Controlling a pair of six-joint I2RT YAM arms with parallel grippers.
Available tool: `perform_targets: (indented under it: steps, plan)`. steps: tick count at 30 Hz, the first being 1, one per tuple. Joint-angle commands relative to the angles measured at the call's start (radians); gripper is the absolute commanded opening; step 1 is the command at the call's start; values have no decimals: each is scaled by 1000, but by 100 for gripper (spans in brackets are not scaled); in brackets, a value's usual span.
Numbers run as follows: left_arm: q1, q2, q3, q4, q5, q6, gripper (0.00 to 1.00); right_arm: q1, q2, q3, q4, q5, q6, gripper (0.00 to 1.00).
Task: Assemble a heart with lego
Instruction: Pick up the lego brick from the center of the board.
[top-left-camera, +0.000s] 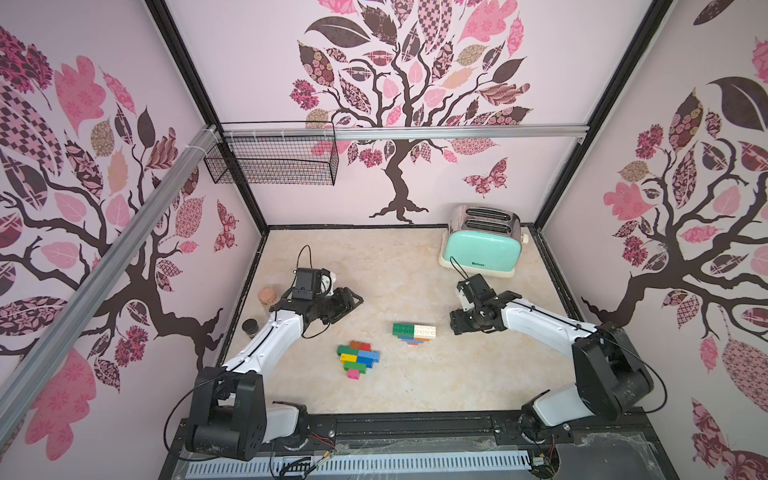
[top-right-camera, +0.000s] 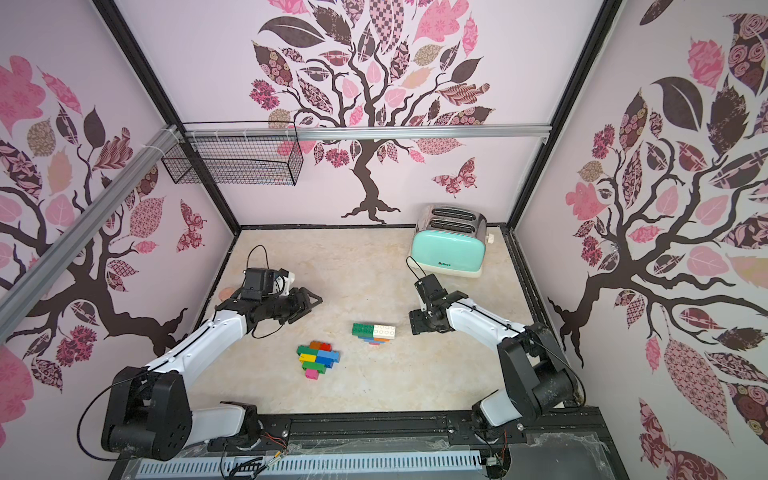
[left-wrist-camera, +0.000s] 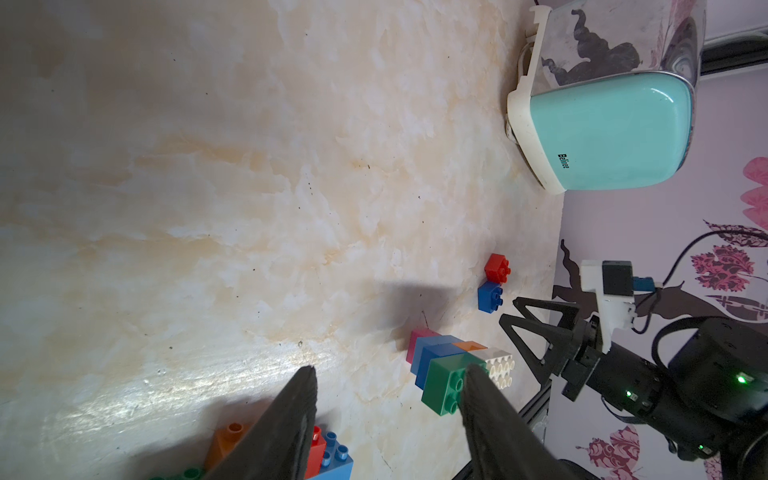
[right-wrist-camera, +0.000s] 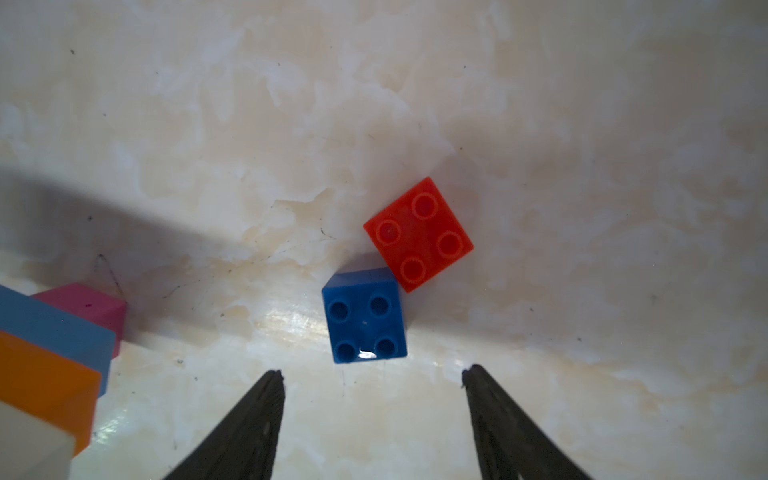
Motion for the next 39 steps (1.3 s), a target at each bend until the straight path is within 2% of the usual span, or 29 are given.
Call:
perform_targets:
  steps: [1, 6, 26, 34, 39]
  plan:
    - [-4, 6, 12, 18, -2, 6, 59, 24, 33, 50, -37, 60, -22, 70]
    - [-9, 12, 11, 25, 0, 3, 59, 44, 91, 88, -55, 117, -36, 68]
    - [-40, 28, 16, 9, 13, 26, 59, 77, 184, 137, -76, 122, -66, 36]
    - [-112, 59, 49, -49, 69, 79, 59, 96, 98, 179, -115, 83, -176, 27]
    - [-142, 75, 45, -55, 124, 81, 59, 106, -13, 199, -102, -49, -310, 23]
